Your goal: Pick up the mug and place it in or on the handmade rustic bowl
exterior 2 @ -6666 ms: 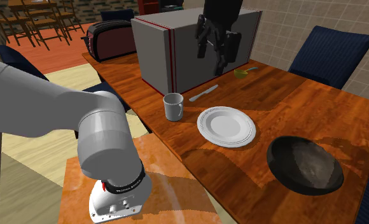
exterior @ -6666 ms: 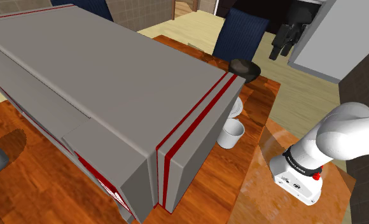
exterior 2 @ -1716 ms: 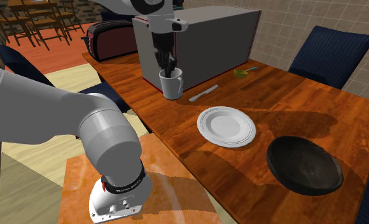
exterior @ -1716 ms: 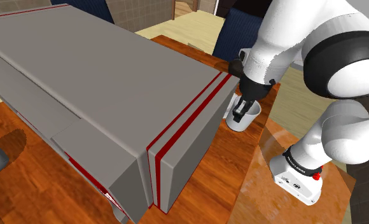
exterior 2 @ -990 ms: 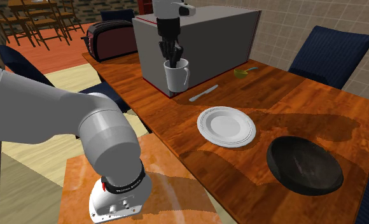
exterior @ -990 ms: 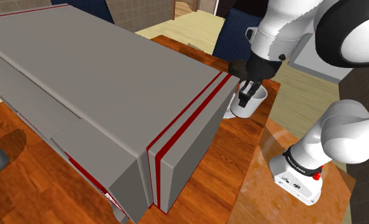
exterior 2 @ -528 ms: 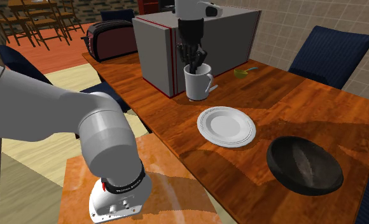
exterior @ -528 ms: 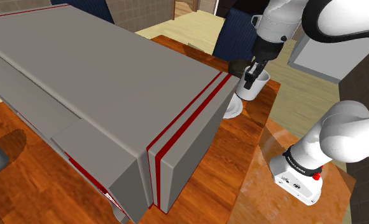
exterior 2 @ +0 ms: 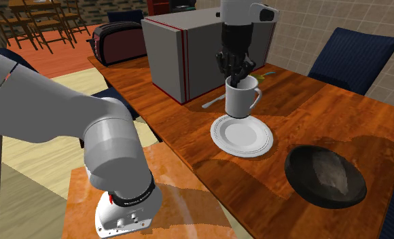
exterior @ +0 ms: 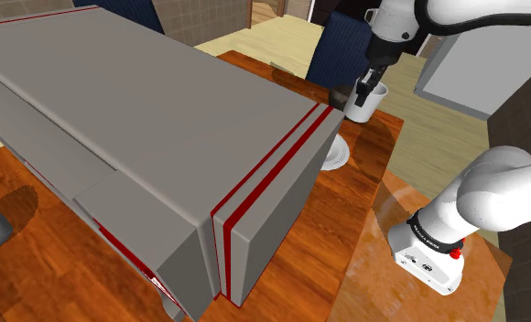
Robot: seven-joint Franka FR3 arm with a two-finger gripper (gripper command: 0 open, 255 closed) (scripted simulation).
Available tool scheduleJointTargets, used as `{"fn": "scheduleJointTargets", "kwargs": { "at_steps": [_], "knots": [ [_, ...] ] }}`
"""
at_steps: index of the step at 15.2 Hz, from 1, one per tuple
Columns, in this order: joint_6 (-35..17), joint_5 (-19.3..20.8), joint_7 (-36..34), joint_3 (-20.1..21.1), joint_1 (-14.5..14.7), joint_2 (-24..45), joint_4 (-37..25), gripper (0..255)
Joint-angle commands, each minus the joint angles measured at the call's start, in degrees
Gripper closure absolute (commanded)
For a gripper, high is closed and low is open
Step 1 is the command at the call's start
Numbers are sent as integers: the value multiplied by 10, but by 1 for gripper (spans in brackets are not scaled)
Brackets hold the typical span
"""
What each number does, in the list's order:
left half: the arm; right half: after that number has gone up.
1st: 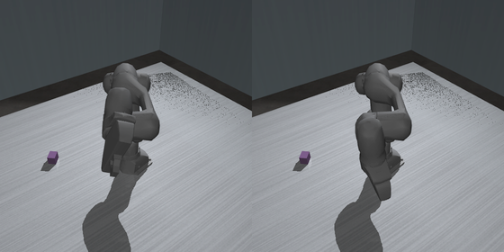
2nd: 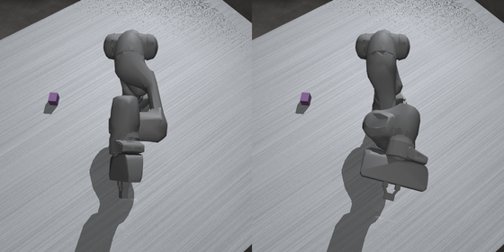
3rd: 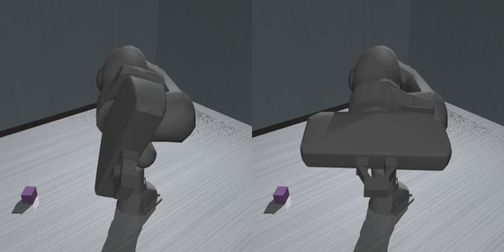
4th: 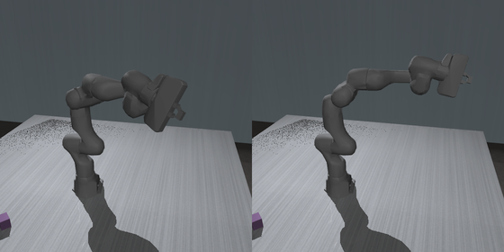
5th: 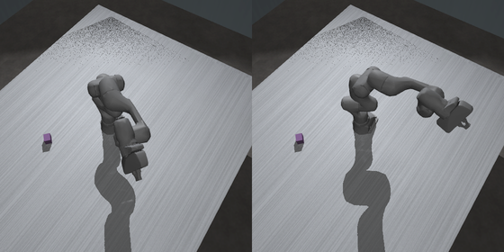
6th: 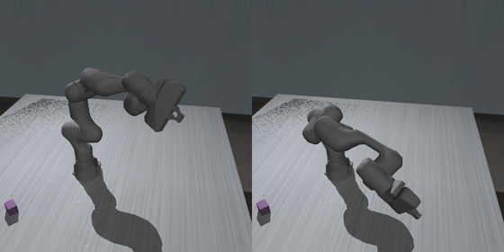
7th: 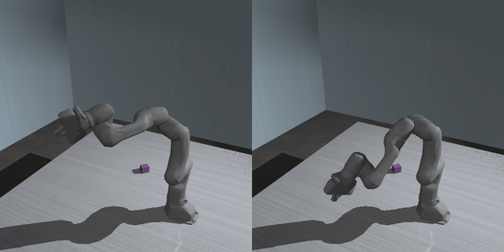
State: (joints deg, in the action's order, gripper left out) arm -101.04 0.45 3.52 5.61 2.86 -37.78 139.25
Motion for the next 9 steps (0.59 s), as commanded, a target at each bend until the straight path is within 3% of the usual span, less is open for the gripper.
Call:
{"fn": "scheduleJointTargets", "kwargs": {
  "at_steps": [1,9],
  "knots": [
    [-7,16,28,-23,-14,21,-15,255],
    [-31,56,124,-101,-52,119,-96,255]
  ]
}}
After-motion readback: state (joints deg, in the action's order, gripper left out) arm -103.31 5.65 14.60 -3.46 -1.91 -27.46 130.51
